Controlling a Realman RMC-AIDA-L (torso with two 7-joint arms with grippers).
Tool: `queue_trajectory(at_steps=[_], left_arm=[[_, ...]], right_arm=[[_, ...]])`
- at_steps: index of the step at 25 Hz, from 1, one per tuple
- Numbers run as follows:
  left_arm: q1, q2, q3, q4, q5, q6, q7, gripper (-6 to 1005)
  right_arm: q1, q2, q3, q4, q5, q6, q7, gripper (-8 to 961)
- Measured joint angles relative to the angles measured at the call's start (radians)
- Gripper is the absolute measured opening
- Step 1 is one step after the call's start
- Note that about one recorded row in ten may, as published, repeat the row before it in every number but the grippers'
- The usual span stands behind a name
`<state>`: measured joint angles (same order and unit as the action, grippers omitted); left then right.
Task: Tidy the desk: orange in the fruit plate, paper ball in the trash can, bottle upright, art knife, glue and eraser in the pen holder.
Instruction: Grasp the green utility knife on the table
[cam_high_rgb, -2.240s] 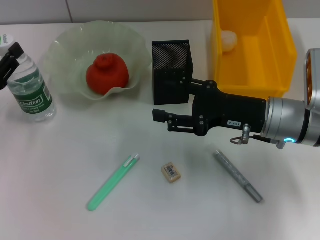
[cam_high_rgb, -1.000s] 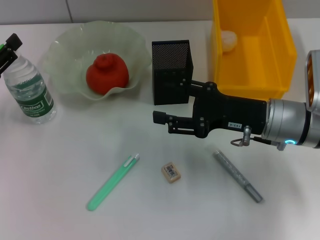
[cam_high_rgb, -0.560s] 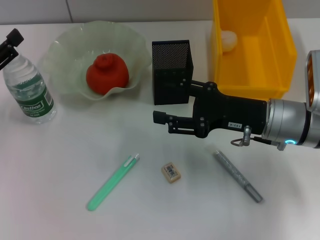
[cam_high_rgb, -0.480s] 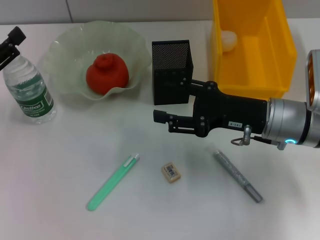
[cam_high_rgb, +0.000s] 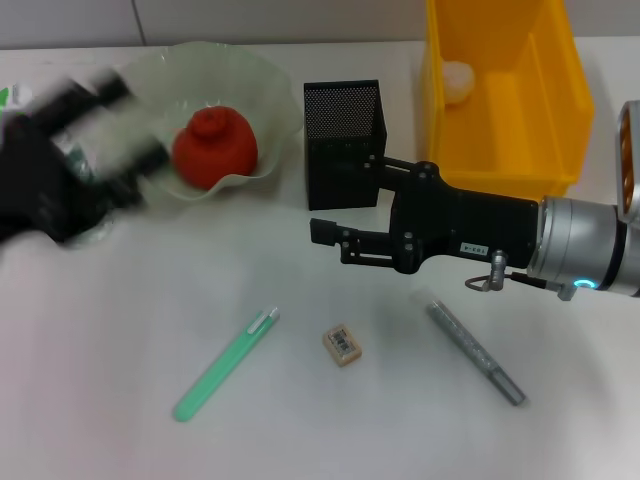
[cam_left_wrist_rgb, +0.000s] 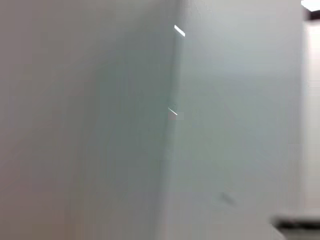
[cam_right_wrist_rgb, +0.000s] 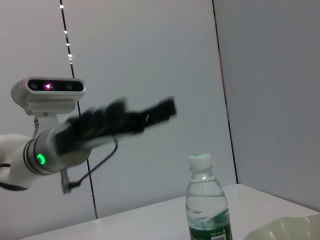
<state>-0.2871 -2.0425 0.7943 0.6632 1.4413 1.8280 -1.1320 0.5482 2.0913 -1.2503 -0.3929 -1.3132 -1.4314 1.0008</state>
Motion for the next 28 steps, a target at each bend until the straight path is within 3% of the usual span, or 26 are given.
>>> queue_trajectory(at_steps=[2,3,7,18,21,28], left_arm=[[-0.002,0.000,0.029,0.016,0.028,0.001,-0.006,798],[-0.015,-0.005,0.076,0.033,0.107,0.002,-0.009,798],[-0.044,-0.019,0.088,0.025,0.202,-0.006,-0.009,798],[-0.072,-0.024,0.089,-0.006,0.219,-0.022,-0.003,798],[-0.072,-0.024,0.087,-0.031,0.219,-0.027,0.001,798],[-0.057,-0.024,0.090,-0.052,0.220,-0.043,0.003,798]], right_arm=[[-0.012,-0.002,0.001,-0.012,0.000,-0.007,0.004,760],[-0.017,-0.003,0.001,-0.016,0.000,-0.012,0.004,760],[-0.050,-0.008,0.004,-0.045,0.000,-0.043,0.005,760],[-0.132,-0.014,0.069,-0.152,-0.019,-0.077,0.107,760],[-0.149,-0.021,0.123,-0.256,-0.083,-0.083,0.250,760],[-0.170,-0.014,0.207,-0.693,-0.405,-0.096,0.754,760]])
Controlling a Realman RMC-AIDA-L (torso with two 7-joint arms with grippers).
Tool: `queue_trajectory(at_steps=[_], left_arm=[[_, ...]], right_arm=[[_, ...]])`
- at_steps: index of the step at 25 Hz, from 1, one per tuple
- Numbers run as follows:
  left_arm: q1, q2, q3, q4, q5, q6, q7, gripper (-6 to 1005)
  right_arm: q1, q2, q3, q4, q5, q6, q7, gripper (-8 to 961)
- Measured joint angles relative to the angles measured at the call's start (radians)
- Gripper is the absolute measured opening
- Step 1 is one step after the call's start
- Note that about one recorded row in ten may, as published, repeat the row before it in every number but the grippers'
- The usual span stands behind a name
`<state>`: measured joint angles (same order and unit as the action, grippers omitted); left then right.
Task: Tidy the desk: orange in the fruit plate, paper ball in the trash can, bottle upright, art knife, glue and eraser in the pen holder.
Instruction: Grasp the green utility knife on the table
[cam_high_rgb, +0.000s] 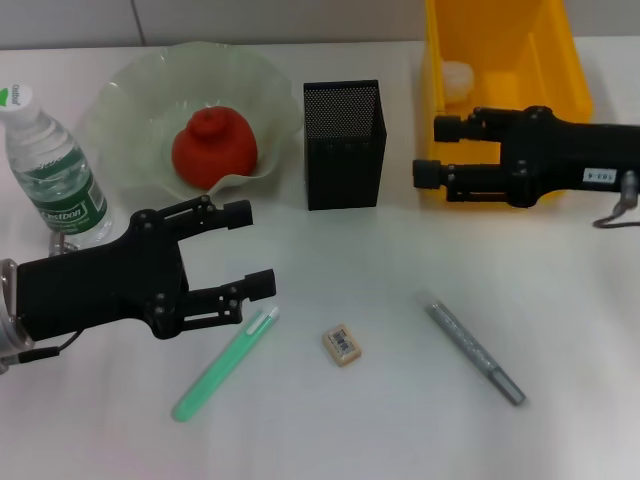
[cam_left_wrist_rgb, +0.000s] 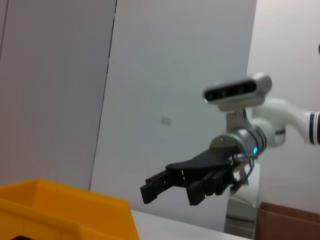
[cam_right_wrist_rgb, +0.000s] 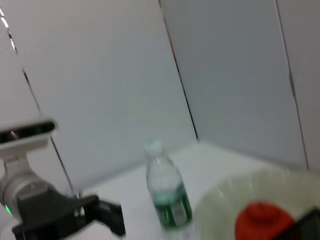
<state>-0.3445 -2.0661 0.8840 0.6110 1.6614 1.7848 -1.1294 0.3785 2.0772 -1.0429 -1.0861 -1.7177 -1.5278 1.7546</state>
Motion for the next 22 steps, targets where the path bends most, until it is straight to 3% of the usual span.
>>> queue_trajectory(at_steps=[6,8,11,16,22], left_arm=[[0.002,0.001,0.000,-0.041,0.000,-0.005,0.031,798],[0.002,0.002,0.001,-0.051,0.000,-0.009,0.041,798],[0.008,0.001,0.001,-0.052,0.001,-0.011,0.042,798],[0.019,0.001,-0.006,-0.052,0.002,-0.011,0.042,799],[0.027,0.007,-0.003,-0.047,0.002,-0.012,0.031,799]], right_arm=[[0.103,-0.001,0.001,-0.237,-0.293,-0.068,0.354,760],[0.157,0.000,-0.002,-0.283,-0.394,-0.107,0.416,760],[0.178,0.000,-0.008,-0.288,-0.419,-0.115,0.424,760],[0.149,0.010,-0.039,-0.191,-0.350,-0.041,0.312,759],[0.031,0.010,-0.048,0.071,-0.039,0.029,-0.116,759]])
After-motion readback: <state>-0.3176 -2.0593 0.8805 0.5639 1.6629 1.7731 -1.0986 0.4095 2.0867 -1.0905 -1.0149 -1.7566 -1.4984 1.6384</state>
